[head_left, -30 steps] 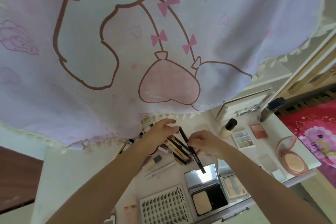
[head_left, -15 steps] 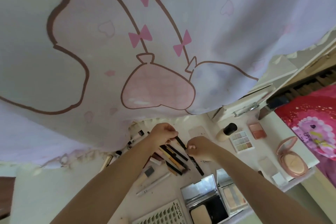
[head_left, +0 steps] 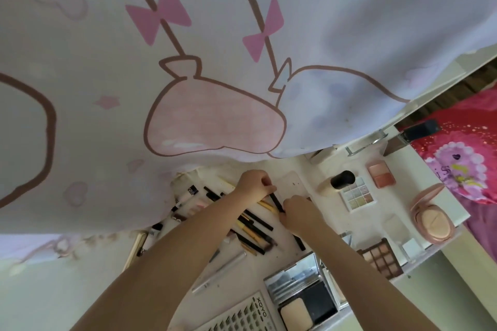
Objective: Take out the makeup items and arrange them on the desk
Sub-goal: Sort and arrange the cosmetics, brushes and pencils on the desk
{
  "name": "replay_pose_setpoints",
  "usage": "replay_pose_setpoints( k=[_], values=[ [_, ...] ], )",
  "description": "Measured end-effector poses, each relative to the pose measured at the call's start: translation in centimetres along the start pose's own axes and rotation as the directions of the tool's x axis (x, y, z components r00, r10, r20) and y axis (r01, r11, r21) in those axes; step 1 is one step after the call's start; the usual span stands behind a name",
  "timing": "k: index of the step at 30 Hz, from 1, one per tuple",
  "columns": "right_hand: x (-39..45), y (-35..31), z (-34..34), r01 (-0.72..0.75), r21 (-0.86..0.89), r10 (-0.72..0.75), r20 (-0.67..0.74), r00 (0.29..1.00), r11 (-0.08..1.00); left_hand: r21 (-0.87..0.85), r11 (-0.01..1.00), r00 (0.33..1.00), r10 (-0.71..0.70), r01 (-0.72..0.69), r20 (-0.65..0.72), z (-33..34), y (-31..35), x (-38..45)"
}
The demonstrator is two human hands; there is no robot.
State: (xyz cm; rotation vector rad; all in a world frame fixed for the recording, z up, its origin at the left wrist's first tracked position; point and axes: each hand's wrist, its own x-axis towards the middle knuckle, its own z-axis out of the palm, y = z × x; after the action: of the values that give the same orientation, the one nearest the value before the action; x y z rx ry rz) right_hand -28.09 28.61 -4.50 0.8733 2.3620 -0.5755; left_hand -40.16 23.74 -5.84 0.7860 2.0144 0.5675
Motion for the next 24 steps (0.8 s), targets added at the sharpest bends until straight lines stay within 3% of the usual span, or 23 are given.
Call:
replay_pose_setpoints(
  k=[6,9,13,18,21,24],
  values=[
    [-0.1,-0.4,0.3,-0.032,-0.029,0.029,-0.086,0.996,0.999,0.140,0.986,0.990,0.101,-0.086,-0.099,-0.2,-0.4,-0.7],
    [-0.4,-0.4,0.4,-0.029,-0.026,0.026,-0.117,0.993,0.999,0.309,0.932,0.976,0.212,-0.189,-0.043,-1.4,-1.8,-1.4],
    [-0.8,-0.4,0.5,0.032,0.001,-0.031,-0.141,0.989,1.000,0.635,0.677,0.927,0.302,-0.372,0.222,-3.0,-3.7,-2.0],
    [-1.3,0.6,0.7,0.125,0.040,-0.117,-0.171,0.978,0.991,0.770,0.500,0.908,0.336,-0.397,0.250,-3.2,-3.9,-1.9],
    [-1.9,1.5,0.7,0.141,0.074,-0.121,-0.225,0.967,0.987,0.782,0.499,0.910,0.359,-0.373,0.205,-3.5,-3.9,-2.0],
    [-2.4,1.9,0.5,0.155,0.153,-0.113,-0.254,0.960,0.976,0.717,0.602,0.914,0.385,-0.351,0.125,-4.5,-3.6,-2.6]
  ],
)
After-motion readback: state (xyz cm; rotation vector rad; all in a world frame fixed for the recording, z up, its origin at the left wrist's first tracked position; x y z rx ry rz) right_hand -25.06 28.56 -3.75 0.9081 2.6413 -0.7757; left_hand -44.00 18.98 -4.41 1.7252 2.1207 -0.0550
